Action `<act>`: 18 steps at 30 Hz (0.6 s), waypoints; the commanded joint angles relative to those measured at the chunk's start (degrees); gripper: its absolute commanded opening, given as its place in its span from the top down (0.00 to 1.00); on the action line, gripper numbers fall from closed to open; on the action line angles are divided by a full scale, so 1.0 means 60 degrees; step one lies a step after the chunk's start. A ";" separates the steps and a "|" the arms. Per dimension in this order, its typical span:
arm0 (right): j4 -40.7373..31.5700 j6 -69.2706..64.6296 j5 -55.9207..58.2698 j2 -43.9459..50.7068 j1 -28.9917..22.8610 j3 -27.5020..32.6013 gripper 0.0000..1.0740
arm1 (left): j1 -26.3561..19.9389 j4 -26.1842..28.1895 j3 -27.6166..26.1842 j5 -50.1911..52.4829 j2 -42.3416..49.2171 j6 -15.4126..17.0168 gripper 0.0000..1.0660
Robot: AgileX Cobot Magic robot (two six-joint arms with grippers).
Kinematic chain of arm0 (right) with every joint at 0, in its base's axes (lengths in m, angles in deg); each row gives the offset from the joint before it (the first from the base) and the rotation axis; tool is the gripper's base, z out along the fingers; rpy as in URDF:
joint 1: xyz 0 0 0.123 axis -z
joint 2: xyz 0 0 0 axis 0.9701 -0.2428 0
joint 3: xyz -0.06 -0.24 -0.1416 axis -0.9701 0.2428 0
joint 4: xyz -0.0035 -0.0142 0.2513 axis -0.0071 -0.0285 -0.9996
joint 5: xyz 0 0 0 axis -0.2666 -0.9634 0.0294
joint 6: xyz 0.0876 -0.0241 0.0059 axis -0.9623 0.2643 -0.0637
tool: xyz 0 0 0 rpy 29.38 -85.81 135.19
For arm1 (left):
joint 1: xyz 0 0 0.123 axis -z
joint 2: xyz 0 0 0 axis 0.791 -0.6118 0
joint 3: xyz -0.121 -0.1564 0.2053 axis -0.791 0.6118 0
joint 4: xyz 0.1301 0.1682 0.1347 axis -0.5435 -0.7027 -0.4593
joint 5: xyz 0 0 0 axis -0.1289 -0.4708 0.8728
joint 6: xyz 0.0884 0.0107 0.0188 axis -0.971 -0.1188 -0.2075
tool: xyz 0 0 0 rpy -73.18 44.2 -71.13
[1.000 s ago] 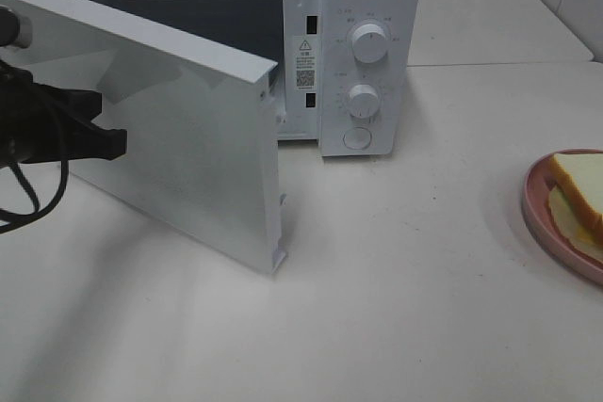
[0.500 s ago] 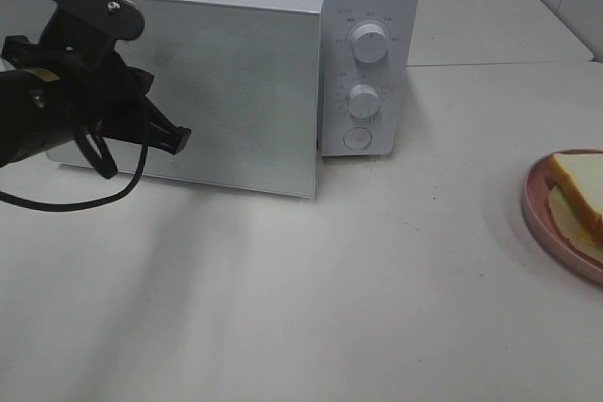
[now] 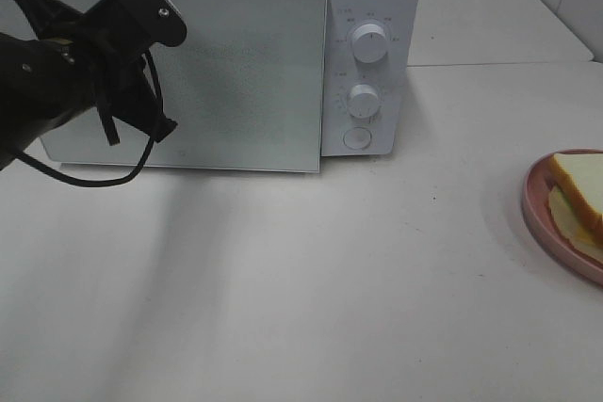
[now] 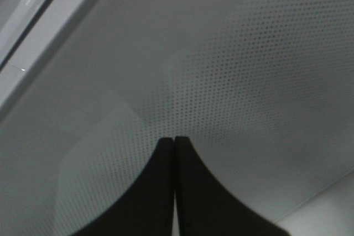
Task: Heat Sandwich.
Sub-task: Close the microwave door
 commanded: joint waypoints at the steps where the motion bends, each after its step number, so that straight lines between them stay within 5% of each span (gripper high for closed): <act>1: 0.0000 0.0000 -0.0115 0.0239 0.0029 0.0010 0.43 | 0.0067 0.0000 -0.0124 0.0153 -0.0134 -0.0859 1.00; 7: 0.0000 0.0000 -0.0115 0.0239 0.0029 0.0010 0.43 | 0.0067 -0.0477 -0.0124 0.0191 -0.0363 -0.1642 1.00; 10: 0.0000 0.0000 -0.0115 0.0239 0.0029 0.0010 0.43 | 0.0277 -0.0773 -0.0124 0.0449 -0.0621 -0.3123 1.00; 12: 0.0000 0.0000 -0.0115 0.0239 0.0029 0.0010 0.43 | 0.0344 -0.0773 -0.0124 0.0544 -0.0707 -0.3447 1.00; 14: 0.0000 0.0000 -0.0115 0.0239 0.0029 0.0010 0.43 | 0.0611 -0.0812 -0.0143 0.0974 -0.1012 -0.4316 1.00; 18: 0.0000 0.0000 -0.0115 0.0239 0.0029 0.0010 0.43 | 0.0936 -0.0898 -0.0143 0.1795 -0.1595 -0.4803 1.00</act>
